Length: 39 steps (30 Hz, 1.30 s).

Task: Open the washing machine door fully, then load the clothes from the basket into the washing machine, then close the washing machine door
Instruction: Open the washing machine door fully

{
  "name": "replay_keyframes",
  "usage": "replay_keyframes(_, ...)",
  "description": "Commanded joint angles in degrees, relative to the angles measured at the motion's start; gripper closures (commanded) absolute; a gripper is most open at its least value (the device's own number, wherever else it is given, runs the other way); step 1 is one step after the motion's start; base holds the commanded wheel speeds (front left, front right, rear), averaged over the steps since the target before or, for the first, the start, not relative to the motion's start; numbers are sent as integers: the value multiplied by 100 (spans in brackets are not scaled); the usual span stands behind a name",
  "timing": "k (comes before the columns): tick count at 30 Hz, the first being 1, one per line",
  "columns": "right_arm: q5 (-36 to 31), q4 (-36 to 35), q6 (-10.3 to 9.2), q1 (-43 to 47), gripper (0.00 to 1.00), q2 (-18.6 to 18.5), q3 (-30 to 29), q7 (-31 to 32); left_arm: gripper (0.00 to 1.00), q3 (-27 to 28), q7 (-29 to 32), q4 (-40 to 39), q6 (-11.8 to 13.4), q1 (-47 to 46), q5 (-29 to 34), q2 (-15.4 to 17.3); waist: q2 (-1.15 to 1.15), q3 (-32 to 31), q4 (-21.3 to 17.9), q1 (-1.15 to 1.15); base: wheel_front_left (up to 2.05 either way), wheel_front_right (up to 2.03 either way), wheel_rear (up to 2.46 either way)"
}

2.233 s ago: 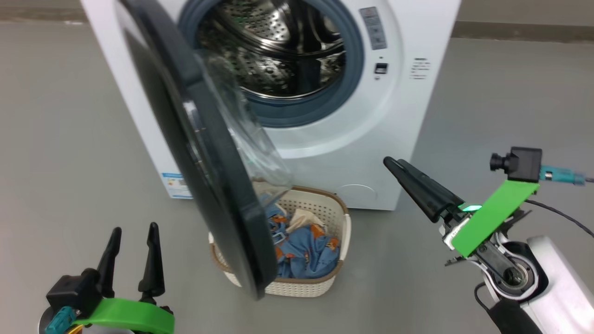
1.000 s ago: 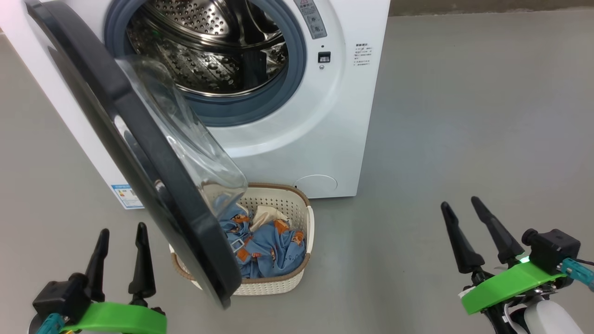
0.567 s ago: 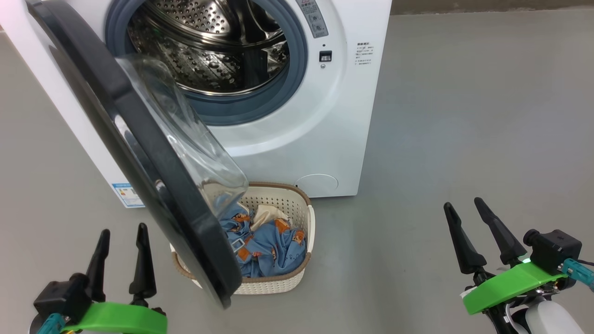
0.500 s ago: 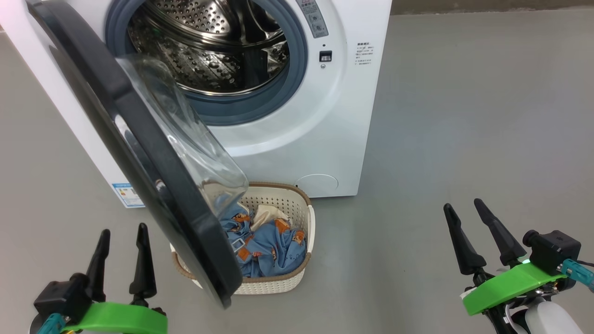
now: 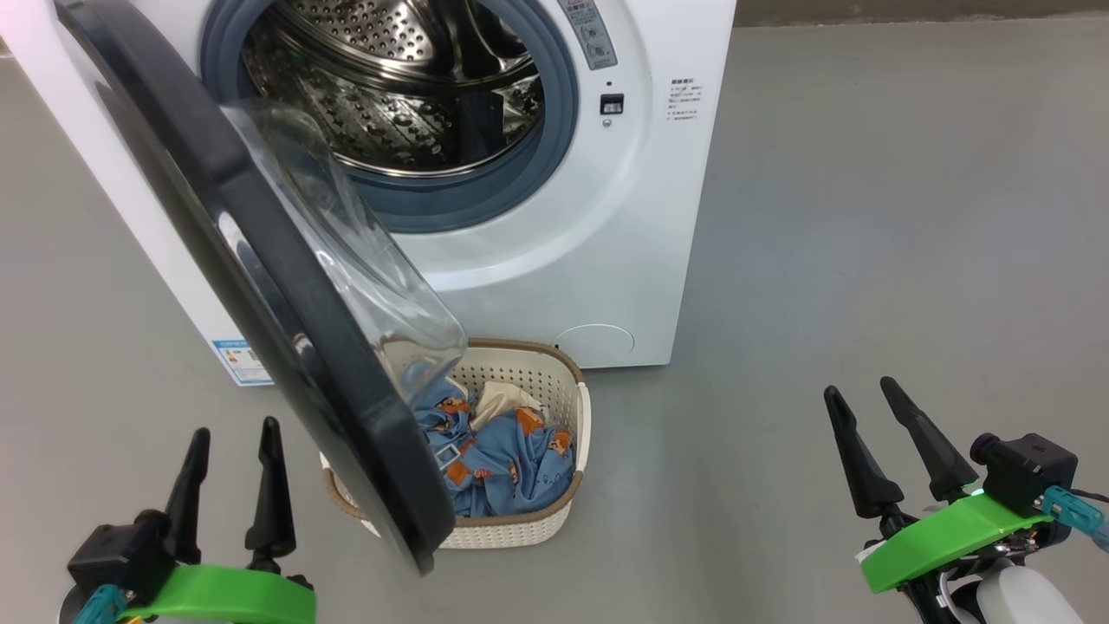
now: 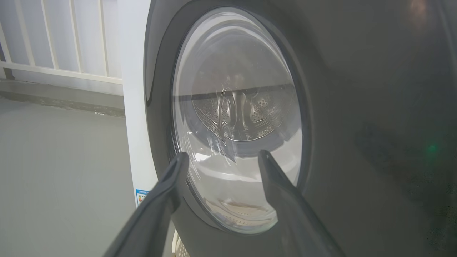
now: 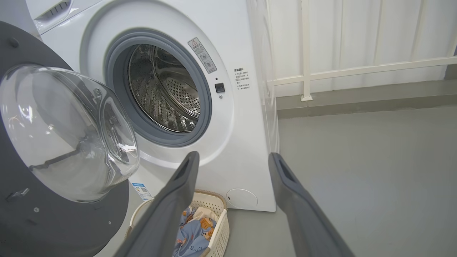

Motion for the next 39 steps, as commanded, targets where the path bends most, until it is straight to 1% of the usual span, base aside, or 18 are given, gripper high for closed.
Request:
replay_keyframes(1, -26, -111, 9, -58, 0, -38, 122, -69, 0, 164, -37, -135, -12, -129, 53, 74, 0, 2, 5, 0, 0, 0, 0)
replay_keyframes(7, -13, -106, 9, -76, 0, -46, 144, -69, 0, 151, -37, -126, -13, -137, 44, 73, 0, 19, 15, 0, 0, 0, 0)
replay_keyframes(8, -13, -102, 9, -77, 0, -49, 148, -69, 4, 151, -37, -124, -13, -137, 41, 73, 0, 17, 17, 0, 0, 0, 0)
replay_keyframes(11, -7, -85, 9, -81, 0, -65, 167, -69, 81, 152, -37, -118, -14, -134, 34, 73, 0, 6, 19, 0, 0, 0, 0)
replay_keyframes(12, -5, -80, 9, -82, 0, -69, 170, -69, 100, 153, -37, -118, -14, -132, 32, 73, 0, 1, 20, 0, 0, 0, 0)
replay_keyframes(19, 19, -63, 9, -71, 0, -66, 169, -69, 100, 185, -37, -358, -14, -166, 27, 73, 0, -30, 38, 0, 0, 0, 0)
replay_keyframes(24, 27, -61, 9, -58, 0, -62, 161, -69, 100, 149, -37, -929, 3, -202, 56, 72, 0, -39, 73, 0, 0, 0, 0)
replay_keyframes(35, 43, -61, 9, -51, 0, 12, 200, -69, 100, -414, -37, -2779, 98, -221, 120, 72, 0, -76, 126, 0, 0, 0, 0)
replay_keyframes(39, 54, -59, 9, -60, 0, 44, 233, -69, 100, -766, 5, -3131, 83, -135, 47, 72, 0, -87, 105, 0, 0, 0, 0)
